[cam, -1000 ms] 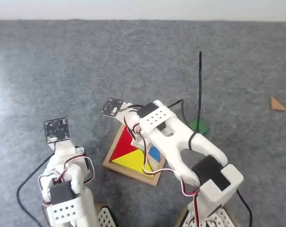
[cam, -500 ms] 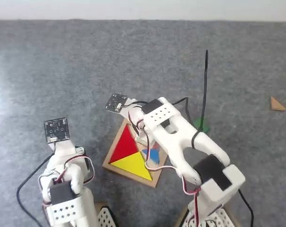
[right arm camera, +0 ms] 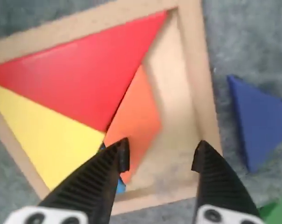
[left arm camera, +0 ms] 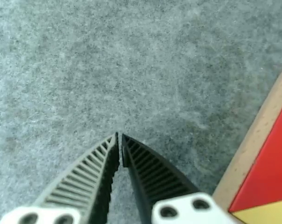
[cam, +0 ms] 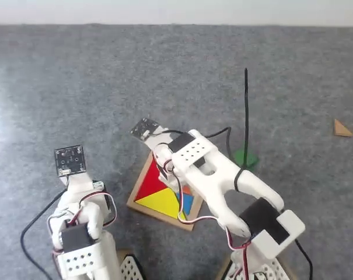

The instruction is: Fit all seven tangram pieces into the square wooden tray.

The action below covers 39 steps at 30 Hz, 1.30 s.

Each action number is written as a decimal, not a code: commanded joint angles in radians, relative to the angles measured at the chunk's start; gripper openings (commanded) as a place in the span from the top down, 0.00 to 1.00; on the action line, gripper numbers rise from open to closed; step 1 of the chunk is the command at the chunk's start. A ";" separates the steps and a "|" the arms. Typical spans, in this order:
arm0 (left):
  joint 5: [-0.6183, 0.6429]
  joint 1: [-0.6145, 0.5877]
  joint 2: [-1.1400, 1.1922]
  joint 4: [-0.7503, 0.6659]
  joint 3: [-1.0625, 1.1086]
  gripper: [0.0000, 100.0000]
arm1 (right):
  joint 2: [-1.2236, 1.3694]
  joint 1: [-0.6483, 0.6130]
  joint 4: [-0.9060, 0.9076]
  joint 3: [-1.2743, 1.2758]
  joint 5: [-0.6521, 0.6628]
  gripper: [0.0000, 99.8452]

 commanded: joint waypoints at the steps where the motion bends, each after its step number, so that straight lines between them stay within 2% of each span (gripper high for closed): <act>1: -0.005 0.000 -0.018 0.008 -0.007 0.99 | -0.005 -0.008 0.036 -0.086 -0.084 0.78; 5: -0.005 0.000 -0.018 0.008 -0.007 0.99 | -0.005 -0.018 0.093 -0.120 -0.110 0.78; 12: -0.005 0.000 -0.018 0.008 -0.007 0.99 | 0.039 -0.054 0.076 -0.084 -0.109 0.78; 21: -0.005 0.000 -0.018 0.008 -0.007 0.99 | 0.065 0.067 0.048 -0.091 -0.069 0.78; 27: -0.005 0.000 -0.018 0.008 -0.007 0.99 | -0.004 0.070 0.054 -0.068 -0.026 0.90; 33: -0.005 0.000 -0.018 0.008 -0.007 0.99 | -0.053 0.025 0.087 -0.066 -0.057 0.79; 36: -0.005 0.000 -0.018 0.008 -0.007 0.99 | -0.058 0.005 0.082 -0.069 -0.150 0.78; 39: -0.005 0.000 -0.018 0.008 -0.007 0.99 | -0.058 -0.012 0.081 -0.071 -0.169 0.78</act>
